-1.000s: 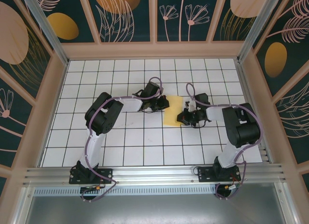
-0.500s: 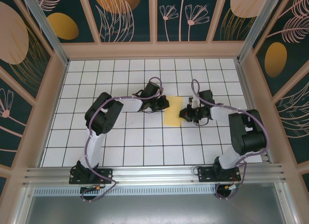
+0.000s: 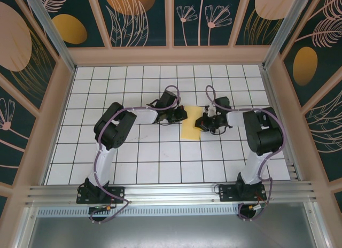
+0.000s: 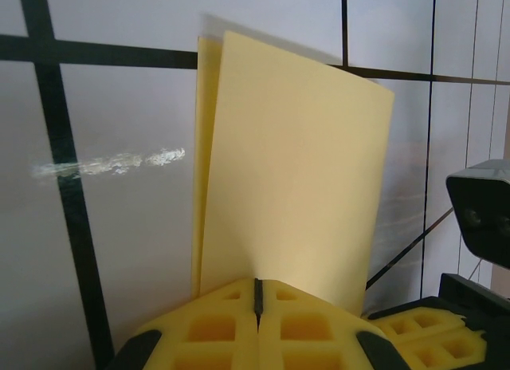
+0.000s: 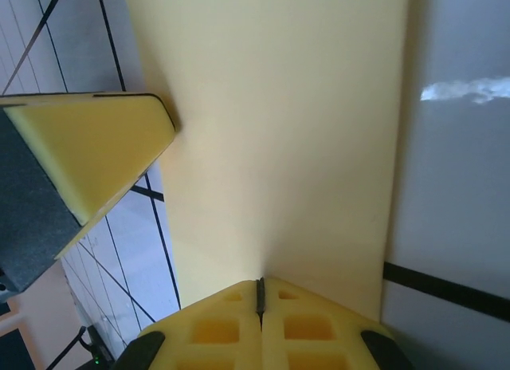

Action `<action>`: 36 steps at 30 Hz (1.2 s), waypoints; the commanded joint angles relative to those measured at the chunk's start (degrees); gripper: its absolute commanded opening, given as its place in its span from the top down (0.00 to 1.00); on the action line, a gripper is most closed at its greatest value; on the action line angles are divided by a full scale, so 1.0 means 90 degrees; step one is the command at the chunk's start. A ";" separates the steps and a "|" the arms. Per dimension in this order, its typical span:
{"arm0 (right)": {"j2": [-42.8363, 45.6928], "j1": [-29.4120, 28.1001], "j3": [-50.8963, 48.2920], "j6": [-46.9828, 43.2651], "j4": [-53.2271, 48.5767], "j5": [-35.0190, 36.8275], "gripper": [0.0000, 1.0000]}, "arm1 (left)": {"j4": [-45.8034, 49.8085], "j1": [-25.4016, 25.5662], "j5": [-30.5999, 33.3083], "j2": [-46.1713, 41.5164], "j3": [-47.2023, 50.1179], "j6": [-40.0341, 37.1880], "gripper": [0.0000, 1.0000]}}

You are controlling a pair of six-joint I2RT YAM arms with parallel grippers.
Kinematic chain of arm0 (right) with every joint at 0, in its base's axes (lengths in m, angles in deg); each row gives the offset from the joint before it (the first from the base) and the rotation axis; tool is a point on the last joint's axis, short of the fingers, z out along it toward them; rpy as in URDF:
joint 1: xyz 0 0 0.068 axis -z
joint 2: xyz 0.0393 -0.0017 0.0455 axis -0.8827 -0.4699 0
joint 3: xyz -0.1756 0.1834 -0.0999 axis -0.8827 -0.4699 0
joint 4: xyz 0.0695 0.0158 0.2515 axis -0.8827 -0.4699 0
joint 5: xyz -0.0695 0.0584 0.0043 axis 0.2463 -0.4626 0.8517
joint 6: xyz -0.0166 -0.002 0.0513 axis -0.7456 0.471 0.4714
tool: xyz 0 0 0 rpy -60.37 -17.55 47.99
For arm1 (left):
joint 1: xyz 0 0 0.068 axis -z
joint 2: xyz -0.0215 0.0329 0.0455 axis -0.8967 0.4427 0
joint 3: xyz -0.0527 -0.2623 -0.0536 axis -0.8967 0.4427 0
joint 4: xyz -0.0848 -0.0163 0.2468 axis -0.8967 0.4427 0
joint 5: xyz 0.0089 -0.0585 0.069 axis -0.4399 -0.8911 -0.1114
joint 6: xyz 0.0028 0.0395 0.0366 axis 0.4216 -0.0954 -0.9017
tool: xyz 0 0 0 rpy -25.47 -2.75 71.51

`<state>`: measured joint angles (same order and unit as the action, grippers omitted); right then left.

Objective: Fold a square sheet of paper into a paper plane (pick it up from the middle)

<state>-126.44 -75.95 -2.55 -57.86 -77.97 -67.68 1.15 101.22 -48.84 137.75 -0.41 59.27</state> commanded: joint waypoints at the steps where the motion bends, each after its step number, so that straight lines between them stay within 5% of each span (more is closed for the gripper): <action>1: 0.0245 -0.0038 -0.0533 -0.0277 -0.0441 -0.0023 1.00 | 0.1483 -0.0029 0.0781 0.0630 0.0447 -0.0033 1.00; 14: 0.1063 -0.0152 -0.1279 -0.0027 -0.0491 0.0094 1.00 | 0.1544 -0.0041 0.0804 0.0516 0.0170 -0.0327 1.00; 23: 0.0579 -0.0929 -0.0630 0.1507 0.0638 0.0844 1.00 | 0.2234 -0.0315 0.1178 -0.0125 -0.1867 -0.0919 0.81; 32: -0.0272 -0.1557 0.0554 0.2899 0.1385 0.1498 1.00 | 0.0838 -0.0690 0.1726 -0.1734 0.0256 -0.0110 0.80; 36: -0.0420 -0.1640 0.1287 0.2781 0.1189 0.1561 1.00 | 0.0076 -0.0690 0.1910 -0.2290 0.1348 0.0255 0.80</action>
<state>-129.74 -90.40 4.55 -34.91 -68.68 -55.71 7.90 94.58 -33.96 119.37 7.00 58.02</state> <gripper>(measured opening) 0.055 0.202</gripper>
